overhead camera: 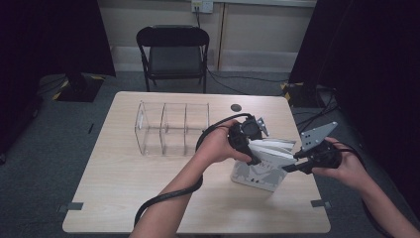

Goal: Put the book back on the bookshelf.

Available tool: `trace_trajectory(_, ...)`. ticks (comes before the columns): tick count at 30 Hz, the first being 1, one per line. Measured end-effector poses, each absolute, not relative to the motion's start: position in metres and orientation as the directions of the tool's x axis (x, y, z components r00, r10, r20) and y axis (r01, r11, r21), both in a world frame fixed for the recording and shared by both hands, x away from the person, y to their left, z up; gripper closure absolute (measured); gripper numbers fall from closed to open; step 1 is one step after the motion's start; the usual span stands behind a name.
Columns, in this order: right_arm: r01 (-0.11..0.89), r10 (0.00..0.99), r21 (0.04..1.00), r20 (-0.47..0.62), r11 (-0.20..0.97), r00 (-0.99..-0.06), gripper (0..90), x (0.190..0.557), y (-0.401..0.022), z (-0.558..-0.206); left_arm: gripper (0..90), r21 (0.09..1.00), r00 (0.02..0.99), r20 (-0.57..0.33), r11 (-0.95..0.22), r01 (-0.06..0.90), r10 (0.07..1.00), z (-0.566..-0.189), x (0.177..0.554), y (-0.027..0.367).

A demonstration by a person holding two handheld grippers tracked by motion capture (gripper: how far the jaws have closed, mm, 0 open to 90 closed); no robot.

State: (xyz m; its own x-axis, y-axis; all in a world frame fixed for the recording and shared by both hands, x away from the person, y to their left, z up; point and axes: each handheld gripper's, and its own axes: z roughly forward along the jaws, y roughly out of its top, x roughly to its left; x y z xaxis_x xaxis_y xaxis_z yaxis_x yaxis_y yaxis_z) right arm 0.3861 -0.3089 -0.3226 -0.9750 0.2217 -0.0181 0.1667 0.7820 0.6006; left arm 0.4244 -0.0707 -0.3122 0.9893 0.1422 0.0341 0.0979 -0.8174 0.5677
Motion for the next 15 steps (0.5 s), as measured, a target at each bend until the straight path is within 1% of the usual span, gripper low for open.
trace_trajectory(3, 0.163, 0.22, 0.603, -0.02, 0.781, -0.975, 71.6, 0.386, -0.309, -0.323, 32.6, 0.545, 0.991, 0.059, -0.835, 0.068, 0.119, -0.311, 0.424, -0.074)
trace_trajectory(8, 0.162, 0.216, 0.608, -0.017, 0.777, -0.976, 71.3, 0.387, -0.311, -0.323, 35.8, 0.511, 0.994, 0.062, -0.858, 0.042, 0.086, -0.308, 0.425, -0.076)
trace_trajectory(9, 0.171, 0.226, 0.611, -0.013, 0.773, -0.974, 69.1, 0.387, -0.311, -0.323, 38.9, 0.501, 0.995, 0.064, -0.865, 0.037, 0.08, -0.308, 0.425, -0.077)
trace_trajectory(10, 0.171, 0.226, 0.611, -0.013, 0.773, -0.974, 69.1, 0.387, -0.311, -0.323, 38.9, 0.489, 0.996, 0.063, -0.872, 0.028, 0.068, -0.307, 0.424, -0.077)
trace_trajectory(11, 0.189, 0.246, 0.627, -0.006, 0.756, -0.969, 64.1, 0.388, -0.315, -0.324, 45.1, 0.48, 0.997, 0.04, -0.877, 0.036, 0.062, -0.304, 0.421, -0.077)
trace_trajectory(12, 0.194, 0.253, 0.632, -0.003, 0.75, -0.967, 62.5, 0.388, -0.316, -0.325, 47.4, 0.479, 0.998, 0.029, -0.877, 0.037, 0.058, -0.303, 0.419, -0.077)
trace_trajectory(15, 0.204, 0.262, 0.641, 0.005, 0.74, -0.965, 60.0, 0.388, -0.318, -0.326, 49.8, 0.469, 0.997, 0.035, -0.882, 0.039, 0.063, -0.303, 0.414, -0.078)
